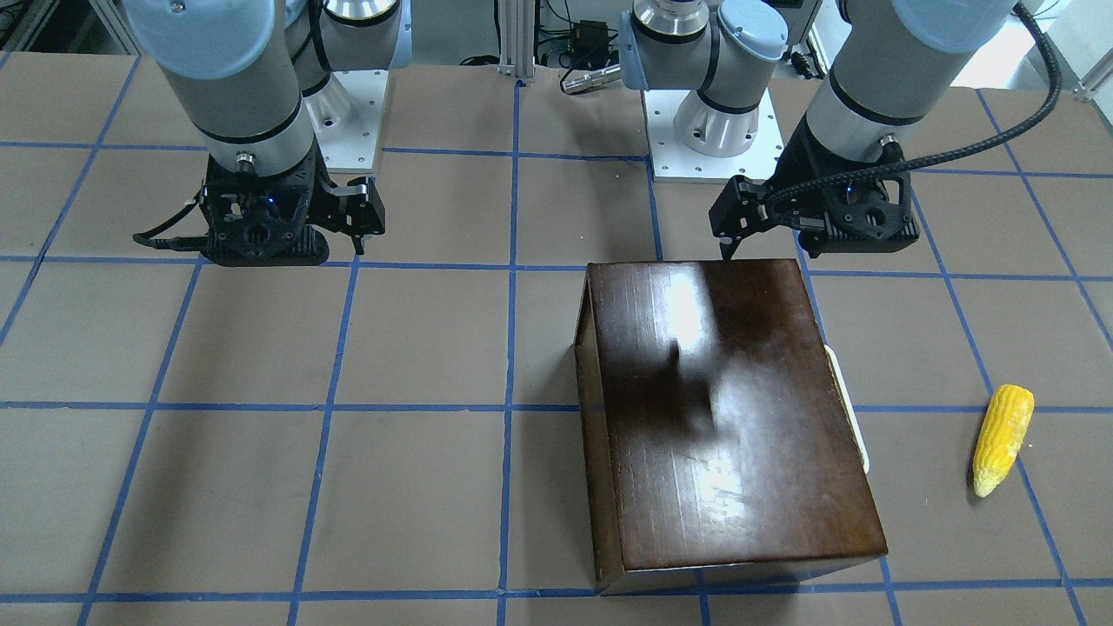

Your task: Open drawer and put corn inside

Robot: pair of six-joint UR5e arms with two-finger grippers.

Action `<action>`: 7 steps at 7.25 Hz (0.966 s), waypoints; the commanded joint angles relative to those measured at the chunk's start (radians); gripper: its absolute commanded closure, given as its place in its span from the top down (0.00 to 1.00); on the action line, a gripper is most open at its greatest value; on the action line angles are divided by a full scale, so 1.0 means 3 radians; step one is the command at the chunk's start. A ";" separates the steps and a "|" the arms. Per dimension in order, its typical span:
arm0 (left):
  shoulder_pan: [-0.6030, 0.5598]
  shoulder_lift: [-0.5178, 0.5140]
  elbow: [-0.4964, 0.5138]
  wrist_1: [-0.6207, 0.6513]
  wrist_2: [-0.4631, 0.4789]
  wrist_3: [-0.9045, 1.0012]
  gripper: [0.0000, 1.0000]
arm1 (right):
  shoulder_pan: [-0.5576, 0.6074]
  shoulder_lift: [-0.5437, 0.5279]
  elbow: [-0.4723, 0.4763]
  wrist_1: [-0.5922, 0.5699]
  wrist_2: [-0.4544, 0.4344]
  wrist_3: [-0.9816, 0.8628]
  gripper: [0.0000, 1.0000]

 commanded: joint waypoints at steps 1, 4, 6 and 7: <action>-0.0005 0.0002 -0.0003 0.0000 0.0000 0.0000 1.00 | 0.0000 0.0000 0.0000 0.0000 0.0000 0.0000 1.00; 0.0000 -0.0038 0.0028 0.0000 0.0035 0.0000 1.00 | 0.0000 0.0000 0.0000 0.0000 0.0000 0.0000 1.00; 0.0000 -0.0008 0.0018 -0.0005 0.0000 0.0005 1.00 | 0.0000 0.0000 0.0000 0.0000 0.0000 0.0000 1.00; 0.0000 -0.0023 0.0028 0.0000 0.0000 0.0000 1.00 | 0.0000 0.0000 0.0000 0.0000 0.0000 0.0000 1.00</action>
